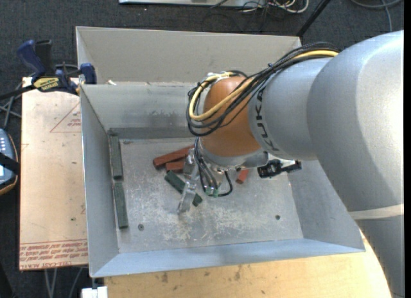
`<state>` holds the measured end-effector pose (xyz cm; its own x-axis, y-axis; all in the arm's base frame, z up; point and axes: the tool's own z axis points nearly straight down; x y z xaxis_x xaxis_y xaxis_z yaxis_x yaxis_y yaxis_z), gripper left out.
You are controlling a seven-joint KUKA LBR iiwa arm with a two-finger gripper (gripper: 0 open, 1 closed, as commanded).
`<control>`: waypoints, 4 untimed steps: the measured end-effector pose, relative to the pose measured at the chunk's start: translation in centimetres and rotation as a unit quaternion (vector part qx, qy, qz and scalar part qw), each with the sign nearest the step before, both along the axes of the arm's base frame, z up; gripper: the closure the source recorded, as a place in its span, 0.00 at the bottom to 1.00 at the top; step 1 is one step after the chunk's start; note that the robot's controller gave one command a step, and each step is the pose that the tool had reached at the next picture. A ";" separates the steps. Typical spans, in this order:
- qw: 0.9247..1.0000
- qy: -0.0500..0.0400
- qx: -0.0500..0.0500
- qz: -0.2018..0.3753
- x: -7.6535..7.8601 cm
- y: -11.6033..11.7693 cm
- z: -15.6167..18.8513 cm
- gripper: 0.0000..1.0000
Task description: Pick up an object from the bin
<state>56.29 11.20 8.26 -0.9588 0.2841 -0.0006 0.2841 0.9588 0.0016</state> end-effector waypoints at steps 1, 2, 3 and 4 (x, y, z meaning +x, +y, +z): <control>0.995 -0.001 0.000 0.103 0.3 0.1 -1.2 1.00; 0.995 -0.001 0.000 0.103 0.3 0.1 -1.2 1.00; 0.995 -0.001 0.000 0.103 0.3 0.1 -1.2 1.00; 0.995 0.000 0.000 0.103 0.3 0.0 -0.8 1.00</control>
Offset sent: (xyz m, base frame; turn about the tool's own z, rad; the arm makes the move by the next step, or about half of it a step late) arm 0.0000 0.0000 0.0000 0.0000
